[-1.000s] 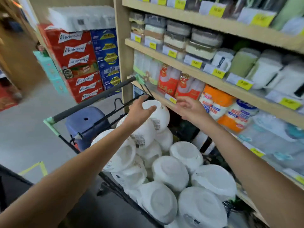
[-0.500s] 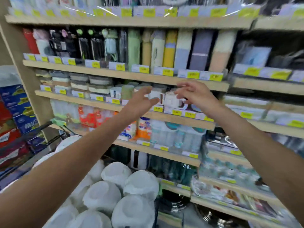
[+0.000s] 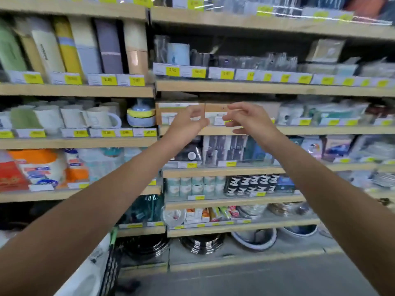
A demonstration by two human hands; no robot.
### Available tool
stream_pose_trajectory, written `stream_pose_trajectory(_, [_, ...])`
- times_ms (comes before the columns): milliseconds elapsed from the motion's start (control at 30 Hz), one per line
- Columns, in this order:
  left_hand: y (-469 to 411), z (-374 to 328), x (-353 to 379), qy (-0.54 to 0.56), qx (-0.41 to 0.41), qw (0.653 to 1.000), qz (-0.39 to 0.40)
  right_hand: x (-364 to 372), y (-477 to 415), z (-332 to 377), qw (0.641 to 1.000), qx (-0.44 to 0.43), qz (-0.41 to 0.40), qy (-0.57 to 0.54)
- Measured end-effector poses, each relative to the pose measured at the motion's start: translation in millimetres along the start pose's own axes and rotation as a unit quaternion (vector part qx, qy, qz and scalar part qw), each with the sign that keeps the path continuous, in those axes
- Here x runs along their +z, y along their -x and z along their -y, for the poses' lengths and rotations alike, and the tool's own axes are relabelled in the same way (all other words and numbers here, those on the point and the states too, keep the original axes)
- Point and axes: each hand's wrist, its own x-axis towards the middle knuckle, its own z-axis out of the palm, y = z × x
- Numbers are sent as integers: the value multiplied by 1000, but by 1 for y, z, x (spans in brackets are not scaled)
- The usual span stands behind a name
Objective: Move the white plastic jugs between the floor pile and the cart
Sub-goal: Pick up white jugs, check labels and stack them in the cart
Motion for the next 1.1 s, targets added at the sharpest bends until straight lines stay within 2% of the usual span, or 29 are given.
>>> stream_pose_trajectory(200, [-23,-14,111,11,14,995,102,-98,14,-53,994,35,-99,-6])
stream_pose_trajectory(433, [-59,-10,282,40,-11,976,215,-225,31,-139,978,105,-181,14])
stream_pose_trajectory(733, [-113,-42,516,69,-10,914,399,-405,29,-251,926,232,-293,49])
stream_pose_trajectory(1100, [-111,-76,734,59,-8,845,532,-557,71,-342,856,320,-405,41])
